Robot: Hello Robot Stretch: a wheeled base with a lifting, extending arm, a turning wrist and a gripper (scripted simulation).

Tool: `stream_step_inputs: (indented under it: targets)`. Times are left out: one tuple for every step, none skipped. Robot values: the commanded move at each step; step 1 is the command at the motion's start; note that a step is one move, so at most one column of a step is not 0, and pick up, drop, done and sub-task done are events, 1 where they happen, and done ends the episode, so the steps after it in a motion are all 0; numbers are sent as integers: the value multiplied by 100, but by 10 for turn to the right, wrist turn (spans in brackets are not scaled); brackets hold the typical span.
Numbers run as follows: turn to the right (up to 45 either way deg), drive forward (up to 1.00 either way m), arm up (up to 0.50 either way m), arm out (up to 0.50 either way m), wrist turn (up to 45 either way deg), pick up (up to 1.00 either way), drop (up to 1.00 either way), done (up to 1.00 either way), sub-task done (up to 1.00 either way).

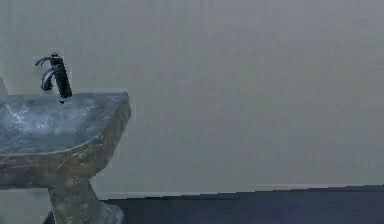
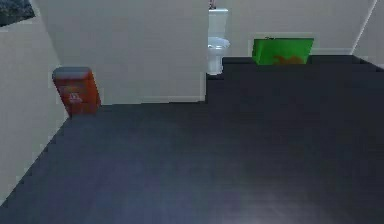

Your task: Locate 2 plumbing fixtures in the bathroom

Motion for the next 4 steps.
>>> stream_step_inputs:
  targets:
    - [450,0,0,0,0,0,0,0,0]
    - [60,0,0,0,0,0,0,0,0]
    - [0,30,0,0,0,0,0,0,0]
    - [-450,0,0,0,0,0,0,0,0]
